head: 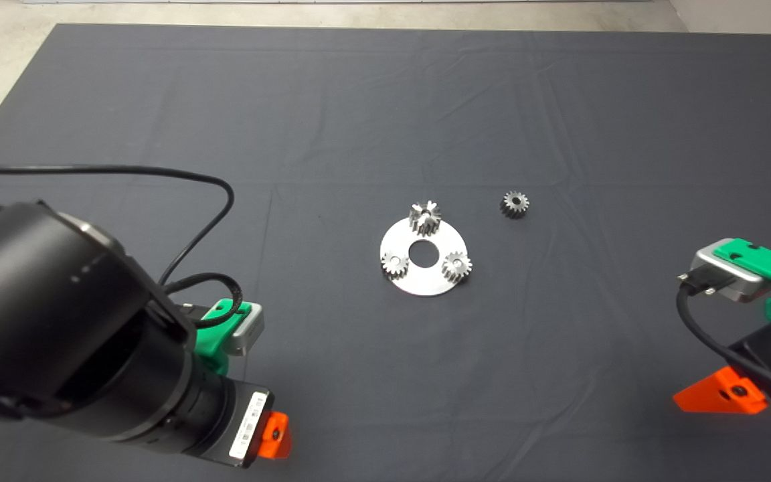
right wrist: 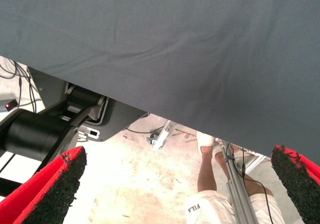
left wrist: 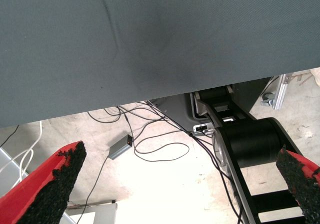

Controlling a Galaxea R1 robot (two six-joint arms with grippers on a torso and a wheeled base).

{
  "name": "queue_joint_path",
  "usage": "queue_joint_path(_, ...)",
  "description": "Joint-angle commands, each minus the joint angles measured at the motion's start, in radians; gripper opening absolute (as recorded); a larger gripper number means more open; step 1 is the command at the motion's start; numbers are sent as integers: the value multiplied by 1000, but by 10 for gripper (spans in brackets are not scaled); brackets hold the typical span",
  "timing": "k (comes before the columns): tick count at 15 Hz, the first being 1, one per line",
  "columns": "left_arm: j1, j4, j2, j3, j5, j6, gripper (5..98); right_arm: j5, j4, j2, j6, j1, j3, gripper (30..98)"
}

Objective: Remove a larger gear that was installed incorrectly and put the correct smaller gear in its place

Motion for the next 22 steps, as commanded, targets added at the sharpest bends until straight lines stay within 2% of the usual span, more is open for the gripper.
queue_joint_path(1, -25, -16, -2, 10, -2, -14, 981, -115, -23, 24, -67, 8, -70, 977)
queue_joint_path(4, -23, -16, 2, 15, -2, -14, 981, -113, -54, 182, -253, -45, -335, 977)
queue_joint_path(6, -24, -16, 0, 15, -2, -15, 981, -113, -107, 314, -318, -52, -470, 977)
queue_joint_path(11, -25, -15, 0, 16, 0, -15, 981, -113, -162, 610, -458, -66, -808, 977)
queue_joint_path(13, -24, -15, -2, 16, 0, -15, 981, -112, -191, 716, -531, -88, -980, 977)
queue_joint_path(15, -23, -16, -2, 16, 0, -15, 981, -112, -192, 797, -633, -113, -1148, 977)
queue_joint_path(18, -23, -16, -5, 16, 0, -15, 981, -106, -207, 879, -723, -154, -1297, 977)
queue_joint_path(20, -23, -15, -3, 16, -1, -15, 981, -89, -212, 879, -741, -172, -1318, 977)
queue_joint_path(22, -23, -15, -2, 16, 0, -15, 981, -87, -231, 879, -748, -200, -1319, 977)
